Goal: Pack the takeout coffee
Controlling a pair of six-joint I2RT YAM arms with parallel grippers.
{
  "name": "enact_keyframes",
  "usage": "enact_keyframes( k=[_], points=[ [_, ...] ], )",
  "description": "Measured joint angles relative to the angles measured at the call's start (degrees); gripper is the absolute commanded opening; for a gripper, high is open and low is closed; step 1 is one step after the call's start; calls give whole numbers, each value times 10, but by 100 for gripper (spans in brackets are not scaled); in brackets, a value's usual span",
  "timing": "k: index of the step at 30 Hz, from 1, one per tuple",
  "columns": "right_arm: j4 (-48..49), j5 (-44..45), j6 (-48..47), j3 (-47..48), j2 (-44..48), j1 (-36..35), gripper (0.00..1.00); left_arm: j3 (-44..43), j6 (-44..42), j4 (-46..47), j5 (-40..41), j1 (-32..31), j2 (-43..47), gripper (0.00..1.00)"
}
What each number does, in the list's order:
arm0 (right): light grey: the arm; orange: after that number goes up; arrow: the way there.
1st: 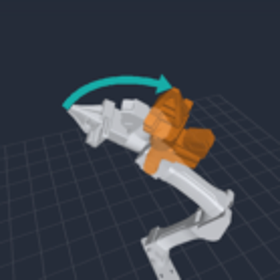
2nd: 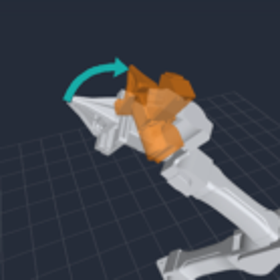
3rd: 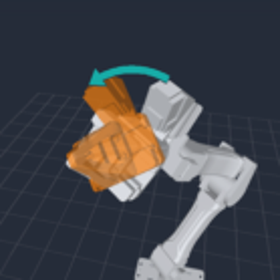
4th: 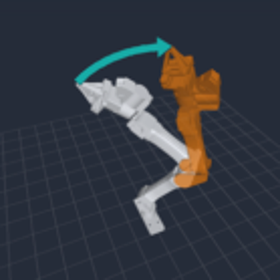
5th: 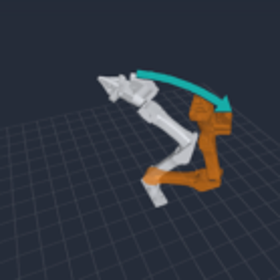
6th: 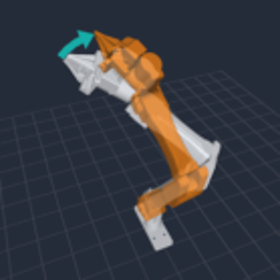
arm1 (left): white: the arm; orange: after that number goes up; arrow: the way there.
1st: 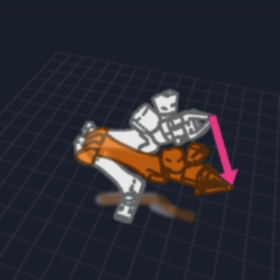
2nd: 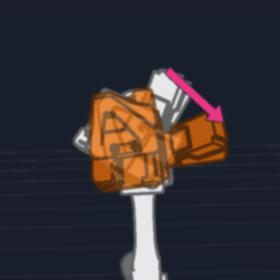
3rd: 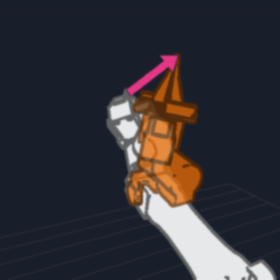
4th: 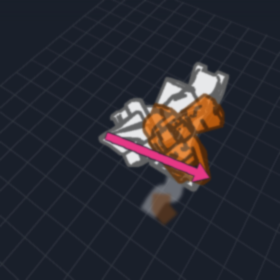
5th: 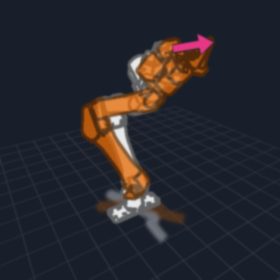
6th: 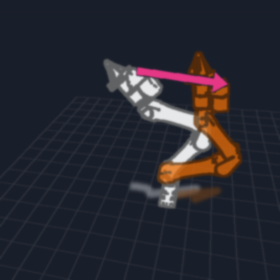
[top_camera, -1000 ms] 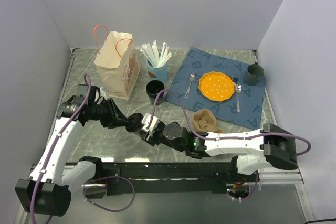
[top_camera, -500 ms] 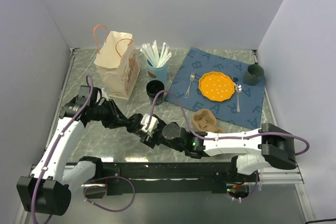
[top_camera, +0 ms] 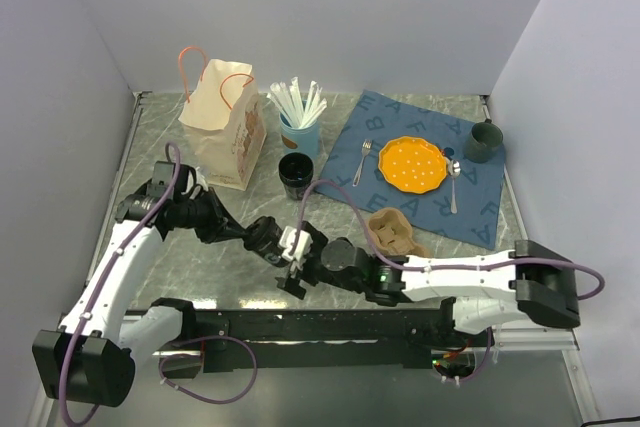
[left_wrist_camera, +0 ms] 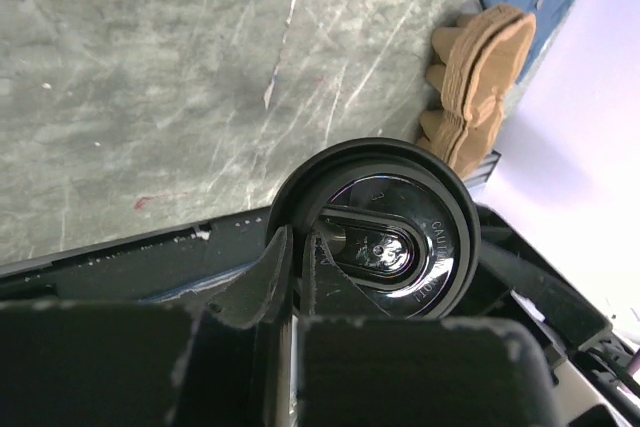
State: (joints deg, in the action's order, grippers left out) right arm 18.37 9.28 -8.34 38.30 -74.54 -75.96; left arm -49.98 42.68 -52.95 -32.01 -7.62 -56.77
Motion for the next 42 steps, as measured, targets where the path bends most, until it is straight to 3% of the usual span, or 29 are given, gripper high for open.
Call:
enact_keyframes(
  k=[11, 19, 22, 25, 30, 38, 42],
  points=[
    [-66, -27, 38, -37, 105, 0, 98, -18, 5, 16, 57, -30, -3, 1],
    [-246, 37, 171, 66, 135, 5, 99, -85, 52, 12, 243, -180, 14, 1],
    [-297, 25, 223, 89, 160, 35, 96, -85, 74, 8, 311, -224, 27, 1],
    [-333, -12, 283, 90, 196, 98, 87, -83, 91, 8, 370, -263, 31, 1],
    [-379, -74, 342, 101, 204, 184, 84, -83, 104, 8, 441, -325, 2, 1],
    [-417, -136, 380, 123, 165, 225, 74, -83, 131, -3, 510, -423, -86, 2],
    [-416, -156, 402, 123, 154, 245, 72, -83, 152, -9, 531, -453, -107, 9]
  ],
)
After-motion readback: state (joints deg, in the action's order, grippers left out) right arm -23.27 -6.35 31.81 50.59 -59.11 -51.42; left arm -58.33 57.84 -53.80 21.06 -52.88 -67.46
